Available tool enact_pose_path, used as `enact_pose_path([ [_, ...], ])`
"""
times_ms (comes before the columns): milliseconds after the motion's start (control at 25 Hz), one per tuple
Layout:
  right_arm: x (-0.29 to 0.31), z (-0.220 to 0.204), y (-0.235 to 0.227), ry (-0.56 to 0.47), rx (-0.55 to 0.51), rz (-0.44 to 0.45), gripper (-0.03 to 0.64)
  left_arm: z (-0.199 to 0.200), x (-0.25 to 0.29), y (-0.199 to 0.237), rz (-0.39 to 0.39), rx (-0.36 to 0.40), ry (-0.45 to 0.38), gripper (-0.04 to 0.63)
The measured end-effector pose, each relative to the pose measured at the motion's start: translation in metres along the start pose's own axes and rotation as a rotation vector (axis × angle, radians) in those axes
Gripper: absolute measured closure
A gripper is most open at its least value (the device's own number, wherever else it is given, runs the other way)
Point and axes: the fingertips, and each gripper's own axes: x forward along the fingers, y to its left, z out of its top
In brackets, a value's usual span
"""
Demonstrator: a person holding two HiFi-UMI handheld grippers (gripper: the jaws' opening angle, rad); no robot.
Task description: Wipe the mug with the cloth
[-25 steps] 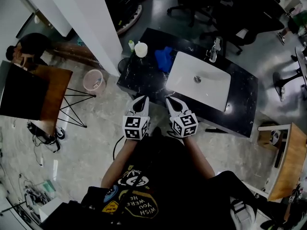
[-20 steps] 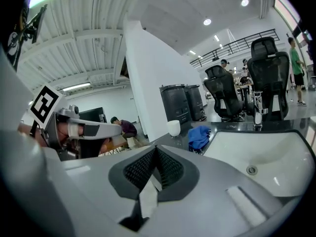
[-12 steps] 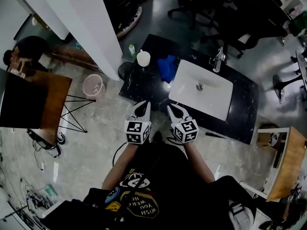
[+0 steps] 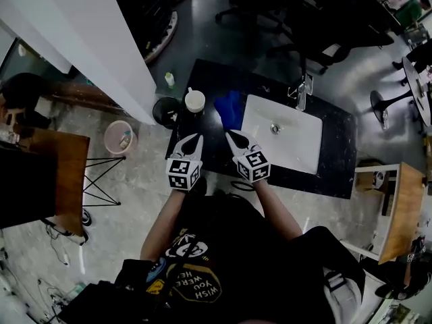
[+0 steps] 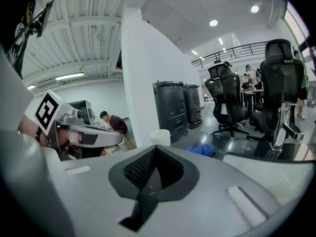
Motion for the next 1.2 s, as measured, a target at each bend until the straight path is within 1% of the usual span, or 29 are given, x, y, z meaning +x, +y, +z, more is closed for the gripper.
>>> enact_pose_path([
  [160, 0.040, 0.004, -0.022, 0.024, -0.040, -0.060, 0.614, 0.000, 0.025, 0.037, -0.015, -0.020, 0.039, 0.592],
  [360, 0.070, 0.003, -0.049, 0.052, -0.029, -0.130, 0.613, 0.008, 0.046, 0.068, -0.045, -0.012, 0.059, 0.592],
  [520, 0.088, -0.005, -0.071, 0.112, -0.032, -0.203, 0.558, 0.014, 0.056, 0.088, -0.076, -0.004, 0.072, 0.592],
  [640, 0.097, -0.016, -0.090, 0.172, -0.032, -0.269, 0.549, 0.018, 0.063, 0.099, -0.090, -0.001, 0.076, 0.592],
  [760, 0.101, -0.021, -0.106, 0.197, -0.020, -0.306, 0.533, 0.018, 0.069, 0.111, -0.093, -0.008, 0.079, 0.592],
  [880, 0.108, -0.028, -0.115, 0.228, -0.003, -0.320, 0.473, 0.020, 0.076, 0.119, -0.100, -0.011, 0.079, 0.592],
  [1000, 0.119, -0.039, -0.121, 0.276, 0.024, -0.334, 0.373, 0.020, 0.082, 0.123, -0.114, -0.007, 0.088, 0.592],
  [1080, 0.128, -0.048, -0.125, 0.311, 0.044, -0.341, 0.318, 0.020, 0.086, 0.126, -0.117, -0.012, 0.094, 0.592],
  [1120, 0.132, -0.053, -0.127, 0.328, 0.053, -0.345, 0.304, 0.019, 0.088, 0.128, -0.116, -0.016, 0.096, 0.592],
  [1160, 0.135, -0.056, -0.128, 0.341, 0.060, -0.349, 0.309, 0.020, 0.090, 0.130, -0.115, -0.018, 0.098, 0.592],
  [1200, 0.137, -0.058, -0.127, 0.347, 0.059, -0.349, 0.341, 0.019, 0.092, 0.131, -0.114, -0.018, 0.100, 0.592],
])
